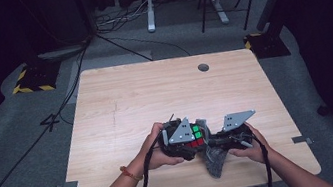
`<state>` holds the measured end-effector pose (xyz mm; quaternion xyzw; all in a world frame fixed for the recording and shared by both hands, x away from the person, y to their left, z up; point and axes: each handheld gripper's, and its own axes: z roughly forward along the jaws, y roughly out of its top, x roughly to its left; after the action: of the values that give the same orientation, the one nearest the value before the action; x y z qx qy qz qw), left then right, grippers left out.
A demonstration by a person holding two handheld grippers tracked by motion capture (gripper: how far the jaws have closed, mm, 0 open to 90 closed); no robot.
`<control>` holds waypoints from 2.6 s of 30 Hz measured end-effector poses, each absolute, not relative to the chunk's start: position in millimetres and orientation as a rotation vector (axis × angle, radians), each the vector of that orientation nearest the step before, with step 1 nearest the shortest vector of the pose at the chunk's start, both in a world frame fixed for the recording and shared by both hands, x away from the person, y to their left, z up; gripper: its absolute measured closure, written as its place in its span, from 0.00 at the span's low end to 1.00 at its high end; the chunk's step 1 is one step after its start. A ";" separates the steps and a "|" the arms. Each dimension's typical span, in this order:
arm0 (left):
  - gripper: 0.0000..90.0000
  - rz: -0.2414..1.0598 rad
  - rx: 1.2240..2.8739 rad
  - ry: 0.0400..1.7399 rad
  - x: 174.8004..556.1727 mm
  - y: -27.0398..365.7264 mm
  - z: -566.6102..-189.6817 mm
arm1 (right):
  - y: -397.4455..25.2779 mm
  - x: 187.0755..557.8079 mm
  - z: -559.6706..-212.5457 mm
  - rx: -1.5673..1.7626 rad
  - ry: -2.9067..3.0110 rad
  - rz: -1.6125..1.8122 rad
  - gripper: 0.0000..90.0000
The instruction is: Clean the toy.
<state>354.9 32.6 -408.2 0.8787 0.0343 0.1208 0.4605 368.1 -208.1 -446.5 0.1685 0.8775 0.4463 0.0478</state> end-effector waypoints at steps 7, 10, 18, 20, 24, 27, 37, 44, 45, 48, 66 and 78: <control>0.37 0.241 2.161 0.106 361.9 36.1 -414.0 | -213.5 367.5 -442.0 0.520 2.658 1.451 0.86; 0.37 0.222 2.167 0.108 364.7 39.1 -414.9 | -214.6 367.5 -440.5 0.524 2.641 1.474 0.86; 0.36 0.165 2.178 0.128 368.1 43.5 -417.4 | -218.6 365.7 -435.1 0.507 2.611 1.528 0.87; 0.36 0.160 2.195 0.128 368.5 43.8 -418.3 | -219.1 365.0 -433.5 0.502 2.603 1.535 0.87; 0.36 0.146 2.217 0.138 369.0 42.4 -420.5 | -218.6 363.4 -432.4 0.495 2.596 1.537 0.87; 0.36 0.159 2.262 0.139 369.5 38.6 -424.2 | -218.9 363.2 -431.3 0.493 2.587 1.546 0.87; 0.37 0.210 2.347 0.124 367.3 25.9 -434.2 | -216.4 360.8 -426.3 0.471 2.563 1.555 0.87; 0.37 0.245 2.278 0.151 368.3 30.2 -424.2 | -219.4 362.0 -423.8 0.510 2.515 1.498 0.87; 0.37 0.231 2.251 0.152 368.1 32.9 -420.5 | -221.0 363.3 -424.2 0.524 2.514 1.484 0.87; 0.37 0.246 2.197 0.142 364.3 37.3 -410.7 | -219.6 365.1 -428.9 0.518 2.559 1.408 0.86; 0.37 0.232 2.250 0.152 365.7 32.2 -420.0 | -217.6 358.5 -422.4 0.505 2.503 1.543 0.87; 0.37 0.266 2.199 0.112 360.0 35.3 -407.6 | -212.4 365.8 -435.1 0.512 2.558 1.383 0.86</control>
<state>360.0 35.3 -407.6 0.8876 0.0451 0.1074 0.4457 365.8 -212.4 -435.1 0.1726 0.8624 0.4663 0.0944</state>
